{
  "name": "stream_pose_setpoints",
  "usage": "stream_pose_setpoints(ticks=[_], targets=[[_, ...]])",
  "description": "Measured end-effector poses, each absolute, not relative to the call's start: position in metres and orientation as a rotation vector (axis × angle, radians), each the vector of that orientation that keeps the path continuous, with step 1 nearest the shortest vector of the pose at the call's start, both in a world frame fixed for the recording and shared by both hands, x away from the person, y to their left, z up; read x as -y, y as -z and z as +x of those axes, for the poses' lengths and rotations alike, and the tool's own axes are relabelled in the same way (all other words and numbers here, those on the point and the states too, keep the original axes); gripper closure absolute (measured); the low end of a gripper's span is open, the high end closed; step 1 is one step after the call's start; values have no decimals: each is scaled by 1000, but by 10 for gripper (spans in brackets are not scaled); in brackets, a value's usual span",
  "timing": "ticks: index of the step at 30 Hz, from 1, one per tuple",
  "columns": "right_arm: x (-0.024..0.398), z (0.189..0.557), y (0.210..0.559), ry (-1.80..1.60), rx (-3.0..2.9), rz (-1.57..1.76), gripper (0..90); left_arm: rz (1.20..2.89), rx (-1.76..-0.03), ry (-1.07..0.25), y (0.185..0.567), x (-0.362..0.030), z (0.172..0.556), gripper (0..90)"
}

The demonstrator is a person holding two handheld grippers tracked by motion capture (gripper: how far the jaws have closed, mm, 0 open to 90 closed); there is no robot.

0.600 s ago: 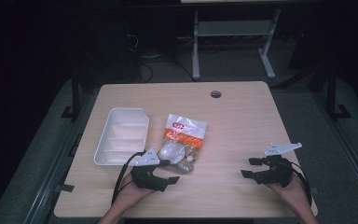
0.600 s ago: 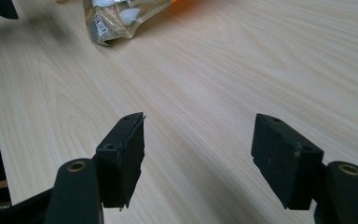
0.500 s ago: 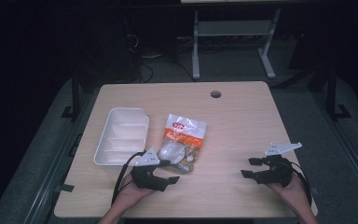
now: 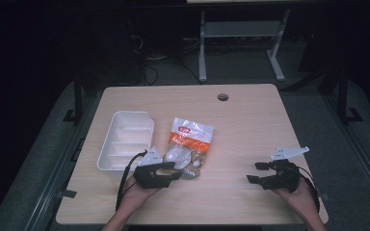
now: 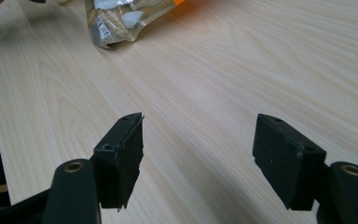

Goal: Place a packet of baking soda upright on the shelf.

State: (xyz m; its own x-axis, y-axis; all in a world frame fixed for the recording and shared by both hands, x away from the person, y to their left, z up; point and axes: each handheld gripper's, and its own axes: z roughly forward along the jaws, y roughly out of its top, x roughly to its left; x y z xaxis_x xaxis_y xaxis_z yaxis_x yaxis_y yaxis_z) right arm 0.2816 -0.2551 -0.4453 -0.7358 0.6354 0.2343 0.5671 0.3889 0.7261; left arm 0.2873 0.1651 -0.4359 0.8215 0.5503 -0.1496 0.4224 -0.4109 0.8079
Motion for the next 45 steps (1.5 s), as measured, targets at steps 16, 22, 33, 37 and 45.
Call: stream_pose_setpoints(ticks=[16, 22, 33, 37, 45], targets=[[241, 300, 441, -1297, -2556, 1125, 301, 2111, -747, -213, 433, -150, 302, 843], [224, 320, 420, -1312, -2542, 1084, 296, 2135, -776, -195, 438, -146, 311, 867], [196, 362, 402, -1324, -2584, 1066, 290, 2164, -811, -204, 447, -145, 315, 895], [190, 372, 400, -1312, -2592, 1080, 294, 2166, -811, -202, 448, -145, 315, 897], [167, 402, 392, -1242, -2652, 1085, 296, 2164, -814, -194, 449, -146, 316, 900]])
